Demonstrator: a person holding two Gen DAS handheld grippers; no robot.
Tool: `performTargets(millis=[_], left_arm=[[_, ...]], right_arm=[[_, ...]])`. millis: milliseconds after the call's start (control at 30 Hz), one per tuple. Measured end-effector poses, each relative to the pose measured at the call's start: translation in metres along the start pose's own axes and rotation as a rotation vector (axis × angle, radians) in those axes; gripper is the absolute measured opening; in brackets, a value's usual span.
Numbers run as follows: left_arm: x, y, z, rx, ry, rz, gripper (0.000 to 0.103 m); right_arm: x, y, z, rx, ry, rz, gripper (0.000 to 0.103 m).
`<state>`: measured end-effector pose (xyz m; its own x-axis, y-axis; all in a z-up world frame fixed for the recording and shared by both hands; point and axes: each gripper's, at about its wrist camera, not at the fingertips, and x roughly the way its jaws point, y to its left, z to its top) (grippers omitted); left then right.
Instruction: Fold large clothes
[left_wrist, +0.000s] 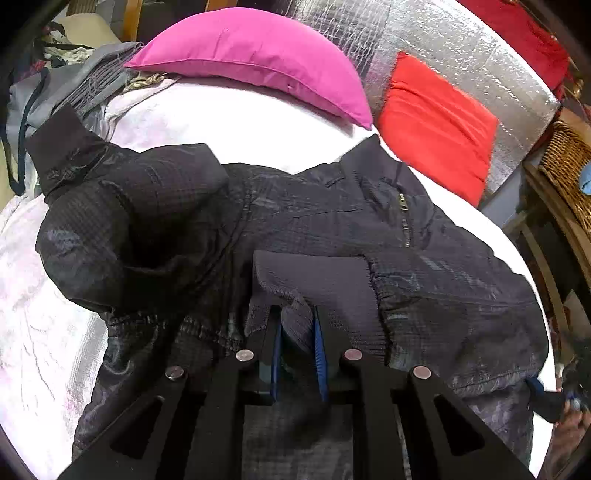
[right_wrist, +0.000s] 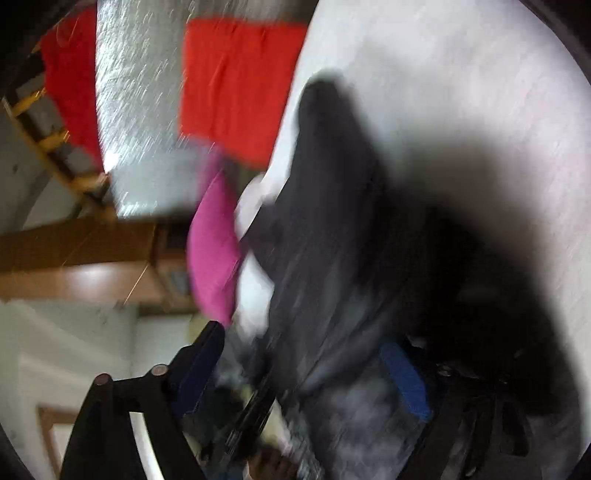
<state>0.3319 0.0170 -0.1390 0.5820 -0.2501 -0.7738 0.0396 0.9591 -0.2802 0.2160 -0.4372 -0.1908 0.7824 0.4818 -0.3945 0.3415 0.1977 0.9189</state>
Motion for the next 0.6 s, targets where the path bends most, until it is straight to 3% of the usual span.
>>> performTargets(millis=[33,133,200,233,267,300,333,467,600], left_arm=[[-0.001,-0.001,-0.001,0.004,0.0,-0.002,0.017],[0.004,-0.01,-0.005,0.045,-0.008,0.033,0.017],[0.013,-0.009,-0.008,0.033,0.018,0.036,0.017],[0.014,-0.007,-0.01,0.031,0.022,0.034,0.017],[0.014,-0.006,-0.011,0.033,0.02,0.034,0.018],[0.014,-0.006,-0.011,0.037,0.018,0.033,0.019],[0.013,-0.006,-0.011,0.042,0.018,0.03,0.019],[0.014,-0.004,-0.009,0.036,0.019,0.027,0.02],[0.016,-0.007,-0.011,0.046,0.016,0.042,0.02]], right_arm=[[-0.003,-0.005,0.0,0.012,-0.016,-0.042,0.019],[-0.001,-0.008,-0.005,-0.063,0.009,-0.157,0.02],[-0.007,-0.007,-0.007,-0.069,0.028,-0.167,0.023],[-0.013,-0.002,-0.008,-0.092,0.03,-0.174,0.033],[-0.018,0.003,-0.008,-0.121,0.03,-0.18,0.069],[-0.027,0.014,-0.009,-0.17,0.025,-0.191,0.09],[-0.036,0.025,-0.011,-0.22,0.002,-0.202,0.102],[-0.047,0.063,-0.004,-0.419,-0.087,-0.292,0.102],[-0.009,0.063,0.013,-0.532,0.009,-0.403,0.099]])
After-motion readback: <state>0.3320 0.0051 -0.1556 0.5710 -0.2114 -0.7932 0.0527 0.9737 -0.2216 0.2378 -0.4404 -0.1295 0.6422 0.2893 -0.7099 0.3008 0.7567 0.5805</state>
